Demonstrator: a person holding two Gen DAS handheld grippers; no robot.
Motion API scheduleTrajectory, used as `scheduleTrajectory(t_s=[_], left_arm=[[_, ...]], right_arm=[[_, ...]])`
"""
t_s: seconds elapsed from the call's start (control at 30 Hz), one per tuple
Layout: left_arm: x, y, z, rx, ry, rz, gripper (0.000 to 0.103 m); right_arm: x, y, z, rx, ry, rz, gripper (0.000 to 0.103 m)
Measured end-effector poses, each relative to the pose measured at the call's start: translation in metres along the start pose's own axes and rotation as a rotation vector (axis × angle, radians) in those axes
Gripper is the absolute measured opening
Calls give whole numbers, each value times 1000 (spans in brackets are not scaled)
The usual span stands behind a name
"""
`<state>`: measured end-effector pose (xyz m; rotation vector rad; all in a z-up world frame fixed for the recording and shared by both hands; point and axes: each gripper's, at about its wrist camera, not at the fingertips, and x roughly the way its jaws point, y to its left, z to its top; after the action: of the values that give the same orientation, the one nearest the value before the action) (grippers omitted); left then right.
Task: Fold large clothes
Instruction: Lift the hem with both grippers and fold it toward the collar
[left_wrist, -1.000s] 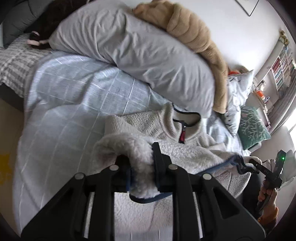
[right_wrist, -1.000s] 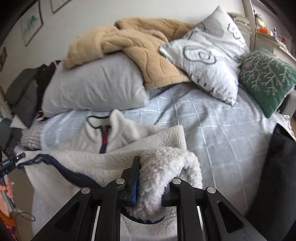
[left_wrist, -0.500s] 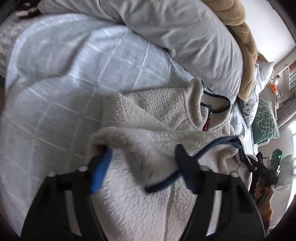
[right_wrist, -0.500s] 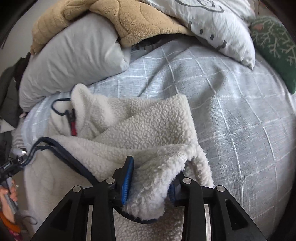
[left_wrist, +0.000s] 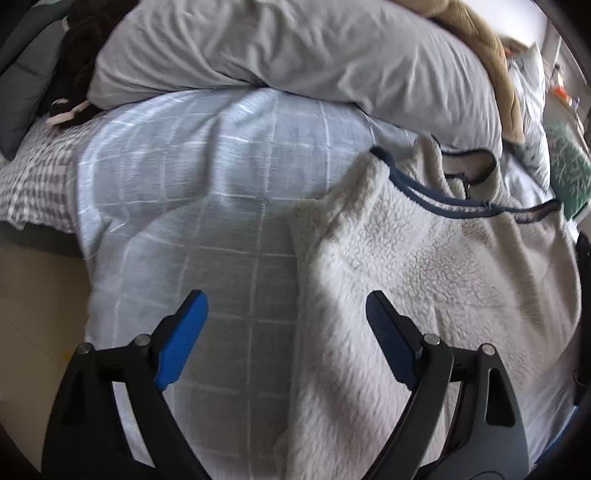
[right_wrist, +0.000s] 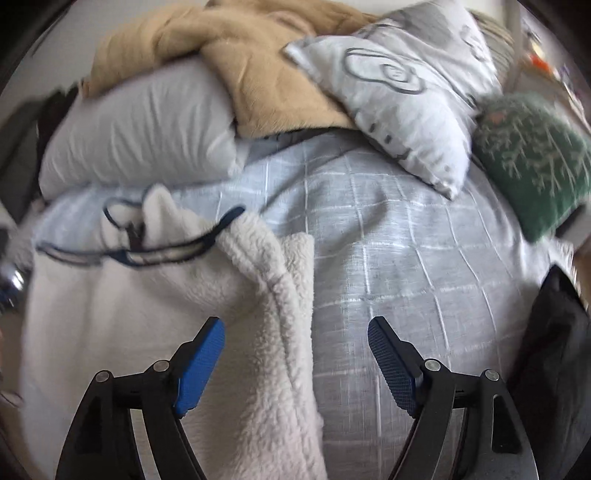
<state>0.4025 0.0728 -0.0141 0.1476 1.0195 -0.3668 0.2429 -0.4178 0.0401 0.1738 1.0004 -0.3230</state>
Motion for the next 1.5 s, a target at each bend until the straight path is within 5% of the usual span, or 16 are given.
scheduleTrajectory(t_s=[0.17,0.2,0.23,0.27,0.33,0.47,0.6,0.73,0.9,0.97,1.07,1.1,1.13,1.3,1.4,1.5], left_arm=[[25,-27,31,23,-52,-47,81],[31,-31,36,19,-49,-65,63],[39,-34,40,12,-30,-68,27],[46,-37,44,-2,-11,-44,11],[39,-41,46,-36,-84,0,12],[-1,-45,51,-102,-360,22,12],[2,-48,72,-108,-458,93,13],[51,-59,93,-46,-414,199,13],[121,-55,91,-5,-261,253,15],[123,-53,90,-11,-270,260,17],[121,-47,91,-31,-256,277,35],[119,-45,92,-47,-251,286,51],[115,-41,92,-64,-248,285,64],[65,-52,76,-80,-266,282,67],[31,-92,62,-37,-314,200,77],[19,-142,38,17,-281,4,78]], right_arm=[[45,32,15,-118,-21,-119,75],[52,36,19,-123,-35,-154,71],[61,39,23,-121,-44,-189,57],[70,40,26,-105,-41,-195,28],[81,44,28,-72,-36,-160,13],[54,52,30,-58,-259,-259,11],[44,41,54,59,-381,-289,11],[79,47,78,68,-351,-336,12],[155,46,90,35,-175,-370,14],[180,40,90,35,-70,-336,17],[187,32,90,57,-40,-319,20],[187,32,90,56,-36,-321,21],[186,33,90,51,-35,-331,26],[135,49,80,5,-141,-418,61],[96,68,68,8,-225,-373,63],[73,119,52,-33,-234,-201,65]])
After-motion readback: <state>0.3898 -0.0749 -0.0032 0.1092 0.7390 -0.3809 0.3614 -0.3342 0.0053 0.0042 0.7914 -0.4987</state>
